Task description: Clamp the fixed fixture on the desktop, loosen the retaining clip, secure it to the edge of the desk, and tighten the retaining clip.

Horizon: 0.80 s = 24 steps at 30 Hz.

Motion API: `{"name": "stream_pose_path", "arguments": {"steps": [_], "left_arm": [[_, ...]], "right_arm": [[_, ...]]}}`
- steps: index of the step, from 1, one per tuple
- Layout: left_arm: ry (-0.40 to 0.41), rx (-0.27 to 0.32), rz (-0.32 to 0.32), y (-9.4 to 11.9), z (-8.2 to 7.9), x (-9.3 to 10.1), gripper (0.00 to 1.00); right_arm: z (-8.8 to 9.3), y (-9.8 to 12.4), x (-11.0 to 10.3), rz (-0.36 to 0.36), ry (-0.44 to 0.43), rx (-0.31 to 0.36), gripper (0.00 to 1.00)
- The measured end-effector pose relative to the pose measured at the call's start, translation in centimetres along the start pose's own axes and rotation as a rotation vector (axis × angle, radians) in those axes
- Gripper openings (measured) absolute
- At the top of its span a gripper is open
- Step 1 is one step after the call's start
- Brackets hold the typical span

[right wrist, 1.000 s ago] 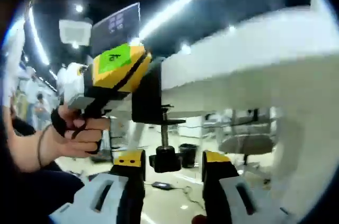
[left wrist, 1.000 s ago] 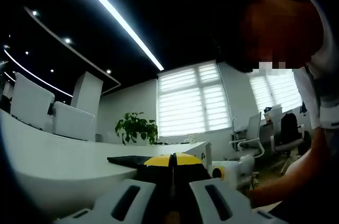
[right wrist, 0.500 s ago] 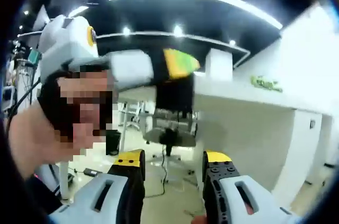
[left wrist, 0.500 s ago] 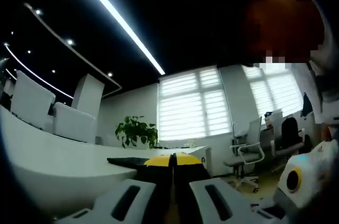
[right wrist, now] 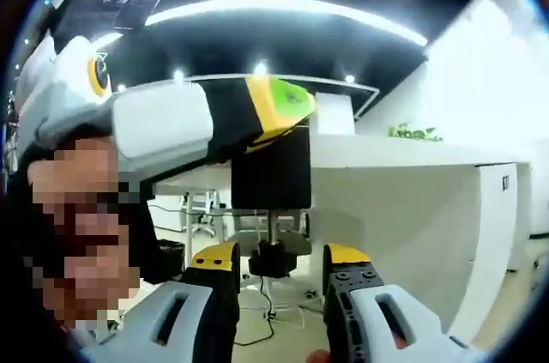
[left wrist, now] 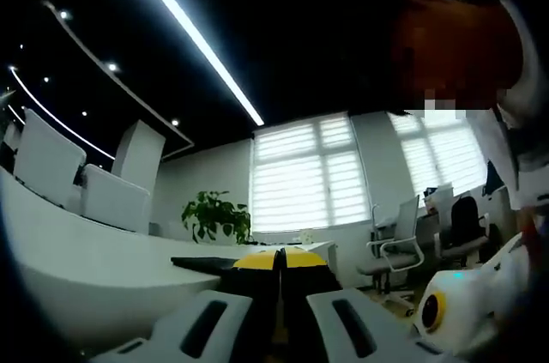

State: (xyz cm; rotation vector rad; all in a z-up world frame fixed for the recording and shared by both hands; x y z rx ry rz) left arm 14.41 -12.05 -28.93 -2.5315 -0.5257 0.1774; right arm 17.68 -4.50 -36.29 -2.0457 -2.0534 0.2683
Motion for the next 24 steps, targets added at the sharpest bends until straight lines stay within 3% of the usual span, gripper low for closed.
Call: {"name": "stream_pose_path", "arguments": {"steps": [13, 20, 24], "left_arm": [[0.001, 0.001, -0.006, 0.0, -0.1, 0.1, 0.02], [0.011, 0.007, -0.007, -0.1, -0.1, 0.1, 0.02], [0.001, 0.008, -0.007, -0.1, -0.1, 0.1, 0.02]], "right_arm": [[0.0, -0.8, -0.1, -0.036, -0.037, 0.028, 0.11], [0.5, -0.8, 1.2, -0.175, -0.024, 0.067, 0.1], [0.4, -0.8, 1.4, -0.19, -0.015, 0.07, 0.1]]}}
Point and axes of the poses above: the point that each gripper's makers call its tool centre point, and the gripper's own axes: y roughly backward along the fingers, x roughly to its right, z roughly out of its underside, the point moved 10 cm from there along y, roughly backward along the fingers, and after that the axes turned 5 degrees about x, right-handed, at the moved point
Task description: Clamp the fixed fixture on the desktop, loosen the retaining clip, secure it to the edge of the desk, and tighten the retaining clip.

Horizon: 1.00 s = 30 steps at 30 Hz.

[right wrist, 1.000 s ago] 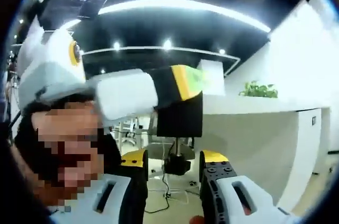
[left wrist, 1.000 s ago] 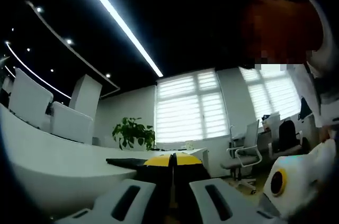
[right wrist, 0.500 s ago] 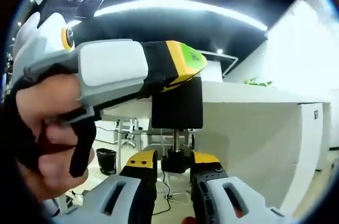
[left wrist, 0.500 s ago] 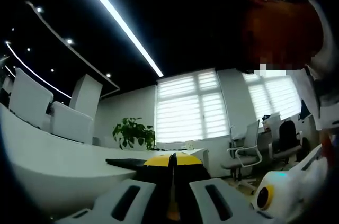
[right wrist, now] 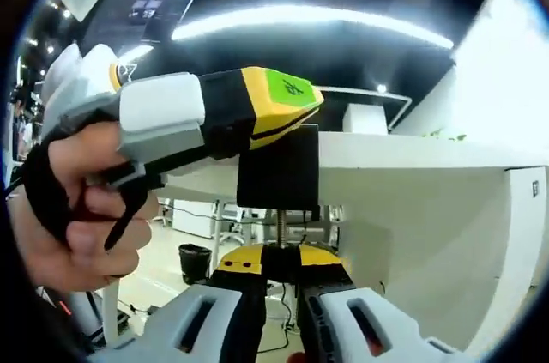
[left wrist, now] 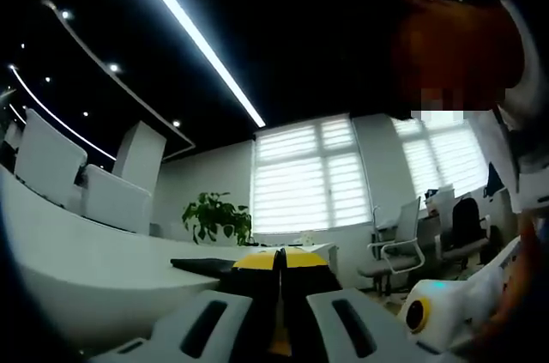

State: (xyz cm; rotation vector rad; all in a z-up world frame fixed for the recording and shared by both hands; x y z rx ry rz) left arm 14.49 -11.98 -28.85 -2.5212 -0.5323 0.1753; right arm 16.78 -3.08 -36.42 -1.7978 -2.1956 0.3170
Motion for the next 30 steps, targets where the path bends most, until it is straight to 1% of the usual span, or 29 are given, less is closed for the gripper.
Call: {"name": "stream_pose_path", "arguments": {"steps": [1, 5, 7, 10, 16, 18, 21, 23, 26, 28, 30], "left_arm": [[0.002, -0.002, -0.001, 0.0, 0.0, 0.0, 0.02], [-0.002, -0.003, 0.001, 0.1, -0.1, 0.0, 0.02], [-0.001, 0.0, 0.001, 0.1, -0.1, -0.1, 0.02], [-0.001, -0.001, 0.0, 0.1, -0.1, -0.1, 0.02], [0.003, 0.003, -0.003, 0.1, -0.1, -0.1, 0.02], [0.004, 0.005, -0.003, 0.1, -0.1, -0.1, 0.02], [0.002, 0.006, -0.003, 0.1, 0.0, -0.1, 0.02], [0.002, 0.006, -0.004, 0.1, 0.0, -0.1, 0.02], [0.003, 0.008, -0.003, 0.1, 0.0, -0.1, 0.02], [0.004, 0.009, -0.002, 0.1, 0.0, -0.1, 0.02], [0.005, 0.009, 0.0, 0.1, 0.0, -0.1, 0.02]], "right_arm": [[0.1, -0.1, -0.2, -0.008, -0.035, -0.001, 0.1], [0.1, 0.0, -0.2, -0.01, 0.013, 0.004, 0.11], [0.0, 0.1, -0.1, 0.02, 0.043, 0.009, 0.18], [0.0, 0.1, 0.4, 0.042, 0.015, 0.004, 0.24], [0.1, 0.1, 0.1, 0.032, -0.045, -0.021, 0.25], [0.2, 0.1, -0.1, 0.026, -0.042, -0.02, 0.25], [0.8, -0.4, -0.2, 0.003, -0.047, -0.055, 0.26], [1.0, -0.4, -0.1, 0.001, -0.044, -0.057, 0.23], [0.9, -0.3, 0.1, -0.002, -0.051, -0.059, 0.23], [1.0, -0.4, 0.3, -0.015, -0.059, -0.054, 0.23], [1.1, -0.5, 0.5, -0.048, -0.058, -0.049, 0.22]]}}
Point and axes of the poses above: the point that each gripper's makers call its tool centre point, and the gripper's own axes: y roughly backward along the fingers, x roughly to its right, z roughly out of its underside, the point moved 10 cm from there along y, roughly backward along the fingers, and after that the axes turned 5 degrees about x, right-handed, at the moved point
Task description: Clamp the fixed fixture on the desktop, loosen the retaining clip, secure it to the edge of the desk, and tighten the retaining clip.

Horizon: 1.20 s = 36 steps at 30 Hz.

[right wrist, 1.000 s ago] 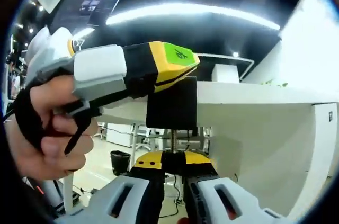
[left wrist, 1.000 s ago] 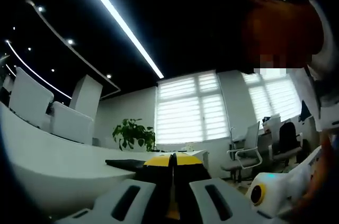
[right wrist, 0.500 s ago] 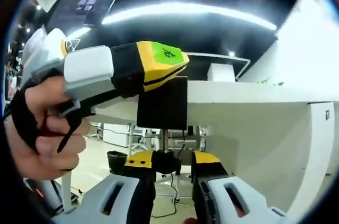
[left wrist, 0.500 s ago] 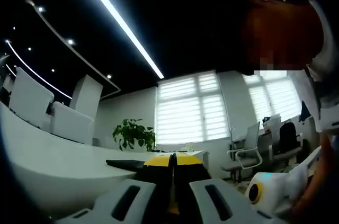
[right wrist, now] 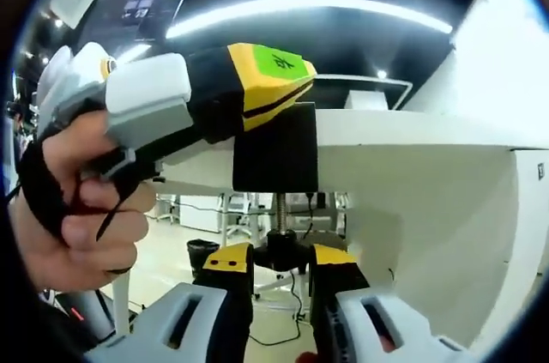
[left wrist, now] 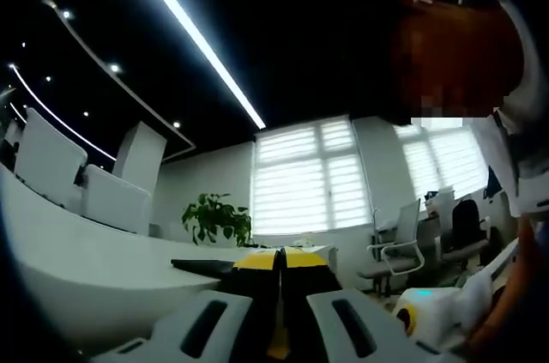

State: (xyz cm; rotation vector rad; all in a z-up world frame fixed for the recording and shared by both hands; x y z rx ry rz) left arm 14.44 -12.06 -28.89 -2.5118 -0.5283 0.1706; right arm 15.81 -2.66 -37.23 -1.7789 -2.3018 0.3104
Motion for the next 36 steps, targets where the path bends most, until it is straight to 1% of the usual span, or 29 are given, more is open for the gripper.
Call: {"name": "stream_pose_path", "arguments": {"steps": [1, 3, 4, 6, 7, 8, 11, 12, 13, 14, 15, 17, 18, 20, 23, 24, 25, 26, 27, 28, 29, 30, 31, 32, 33, 34, 35, 36], "left_arm": [[0.001, -0.001, 0.003, 0.0, 0.0, 0.0, 0.02], [0.016, -0.01, 0.008, -0.1, -0.1, -0.2, 0.02], [0.019, -0.012, 0.009, -0.1, -0.1, -0.2, 0.02], [0.017, -0.019, 0.015, -0.1, -0.1, -0.2, 0.02], [0.016, -0.02, 0.016, -0.1, -0.1, -0.2, 0.02], [0.016, -0.019, 0.015, -0.1, -0.1, -0.2, 0.02], [0.02, -0.012, 0.014, -0.1, -0.1, -0.2, 0.02], [0.02, -0.009, 0.015, 0.0, -0.1, -0.2, 0.02], [0.02, -0.008, 0.015, 0.0, 0.0, -0.2, 0.02], [0.021, -0.007, 0.016, 0.0, 0.0, -0.2, 0.02], [0.022, -0.007, 0.017, 0.0, 0.0, -0.2, 0.02], [0.018, -0.009, 0.019, 0.0, 0.0, -0.2, 0.02], [0.018, -0.01, 0.019, 0.0, 0.0, -0.2, 0.02], [0.015, -0.011, 0.021, 0.0, 0.0, -0.2, 0.02], [0.014, -0.009, 0.021, 0.0, 0.0, -0.2, 0.02], [0.015, -0.008, 0.021, 0.0, 0.0, -0.2, 0.02], [0.015, -0.007, 0.02, 0.0, 0.0, -0.2, 0.02], [0.018, -0.005, 0.019, 0.0, 0.0, -0.2, 0.02], [0.018, -0.003, 0.018, 0.0, 0.0, -0.2, 0.02], [0.019, -0.001, 0.017, 0.0, 0.0, -0.2, 0.02], [0.022, 0.002, 0.016, 0.0, 0.1, -0.2, 0.02], [0.023, 0.003, 0.015, 0.0, 0.1, -0.1, 0.02], [0.023, 0.004, 0.014, 0.0, 0.1, -0.1, 0.02], [0.023, 0.004, 0.014, 0.0, 0.1, -0.1, 0.02], [0.022, 0.003, 0.013, 0.0, 0.1, -0.1, 0.02], [0.018, 0.002, 0.012, 0.0, 0.1, -0.1, 0.02], [0.016, 0.002, 0.011, 0.0, 0.1, -0.1, 0.02], [0.016, 0.003, 0.011, 0.0, 0.1, -0.1, 0.02]], "right_arm": [[0.1, -0.2, 0.3, -0.05, -0.005, 0.005, 0.22], [0.3, -0.3, 1.1, -0.111, -0.037, 0.015, 0.22], [0.4, -0.4, 1.5, -0.157, -0.042, 0.024, 0.22], [0.4, -0.5, 2.1, -0.248, -0.088, 0.023, 0.22], [0.4, -0.5, 2.3, -0.262, -0.087, 0.023, 0.22], [0.4, -0.9, 3.0, -0.361, -0.101, 0.022, 0.22], [0.5, -1.2, 3.9, -0.471, -0.151, 0.012, 0.22], [0.6, -1.5, 4.5, -0.535, -0.167, 0.006, 0.22], [0.6, -1.7, 4.6, -0.57, -0.197, -0.005, 0.22], [0.6, -1.9, 4.8, -0.595, -0.202, -0.008, 0.22], [0.7, -2.1, 4.9, -0.61, -0.204, -0.009, 0.22], [0.8, -2.3, 5.1, -0.627, -0.235, -0.017, 0.22], [0.9, -2.2, 5.1, -0.628, -0.236, -0.014, 0.22], [1.0, -2.0, 5.0, -0.633, -0.274, -0.007, 0.22], [1.1, -1.8, 4.9, -0.622, -0.286, 0.003, 0.23], [1.0, -1.7, 4.7, -0.603, -0.28, 0.005, 0.23], [0.8, -1.6, 4.6, -0.579, -0.218, 0.016, 0.23], [0.8, -1.4, 4.5, -0.545, -0.181, 0.01, 0.24], [0.8, -1.1, 4.1, -0.514, -0.173, -0.004, 0.25], [0.9, -0.8, 3.9, -0.489, -0.179, -0.012, 0.28], [1.0, -0.5, 3.7, -0.463, -0.167, -0.019, 0.32], [1.2, 0.4, 3.0, -0.405, -0.152, -0.031, 0.38], [1.3, 1.0, 2.6, -0.389, -0.132, -0.05, 0.4], [1.3, 1.2, 2.5, -0.371, -0.121, -0.063, 0.4], [1.0, 2.0, 2.0, -0.3, -0.118, -0.075, 0.38], [0.7, 2.4, 1.7, -0.252, -0.105, -0.073, 0.38], [0.4, 2.6, 1.5, -0.183, -0.096, -0.072, 0.37], [0.2, 2.8, 1.3, -0.15, -0.098, -0.074, 0.36]]}}
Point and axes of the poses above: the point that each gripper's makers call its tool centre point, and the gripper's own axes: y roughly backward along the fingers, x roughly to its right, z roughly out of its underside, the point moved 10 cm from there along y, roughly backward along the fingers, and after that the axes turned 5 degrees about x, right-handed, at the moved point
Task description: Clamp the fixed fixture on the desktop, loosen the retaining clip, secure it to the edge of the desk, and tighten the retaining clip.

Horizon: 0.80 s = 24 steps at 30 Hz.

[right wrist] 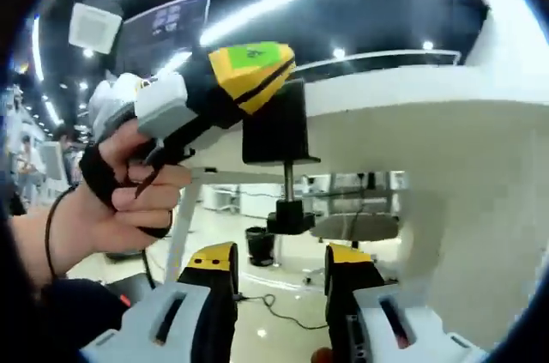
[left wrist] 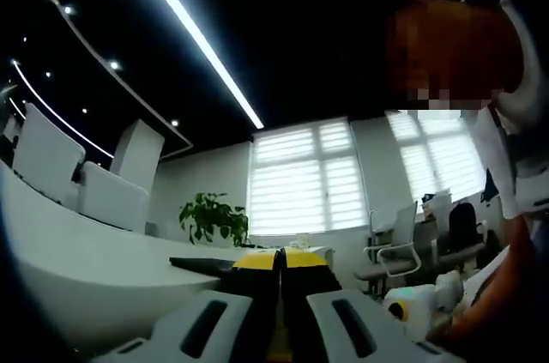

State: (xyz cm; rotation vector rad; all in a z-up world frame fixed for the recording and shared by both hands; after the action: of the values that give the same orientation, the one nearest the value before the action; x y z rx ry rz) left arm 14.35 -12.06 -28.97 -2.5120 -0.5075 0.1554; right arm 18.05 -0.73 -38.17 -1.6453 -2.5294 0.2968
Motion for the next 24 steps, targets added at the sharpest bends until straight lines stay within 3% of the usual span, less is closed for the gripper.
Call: {"name": "stream_pose_path", "arguments": {"steps": [3, 4, 6, 7, 15, 19, 24], "left_arm": [[-0.003, 0.0, -0.001, 0.0, 0.0, 0.0, 0.02], [-0.003, -0.001, -0.001, 0.0, 0.0, 0.0, 0.02], [-0.006, -0.002, -0.002, 0.0, 0.0, 0.0, 0.02], [-0.007, -0.002, -0.002, 0.0, 0.0, 0.0, 0.02], [-0.001, 0.013, 0.002, 0.0, 0.0, -0.1, 0.02], [0.008, 0.025, -0.005, 0.0, 0.2, 0.0, 0.02], [0.005, 0.014, 0.0, 0.0, 0.3, 0.1, 0.02]], "right_arm": [[-0.9, 0.0, -2.0, 0.088, 0.007, 0.032, 0.36], [-1.0, -0.1, -2.3, 0.087, 0.013, 0.036, 0.36], [-1.2, -0.6, -3.0, 0.134, 0.12, 0.042, 0.37], [-1.2, -1.0, -3.4, 0.143, 0.108, 0.049, 0.37], [-1.4, -3.6, -2.9, 0.264, 0.085, 0.062, 0.31], [-1.0, -4.6, -2.5, 0.287, 0.092, 0.039, 0.31], [-1.0, -4.5, -2.1, 0.286, 0.112, 0.032, 0.24]]}}
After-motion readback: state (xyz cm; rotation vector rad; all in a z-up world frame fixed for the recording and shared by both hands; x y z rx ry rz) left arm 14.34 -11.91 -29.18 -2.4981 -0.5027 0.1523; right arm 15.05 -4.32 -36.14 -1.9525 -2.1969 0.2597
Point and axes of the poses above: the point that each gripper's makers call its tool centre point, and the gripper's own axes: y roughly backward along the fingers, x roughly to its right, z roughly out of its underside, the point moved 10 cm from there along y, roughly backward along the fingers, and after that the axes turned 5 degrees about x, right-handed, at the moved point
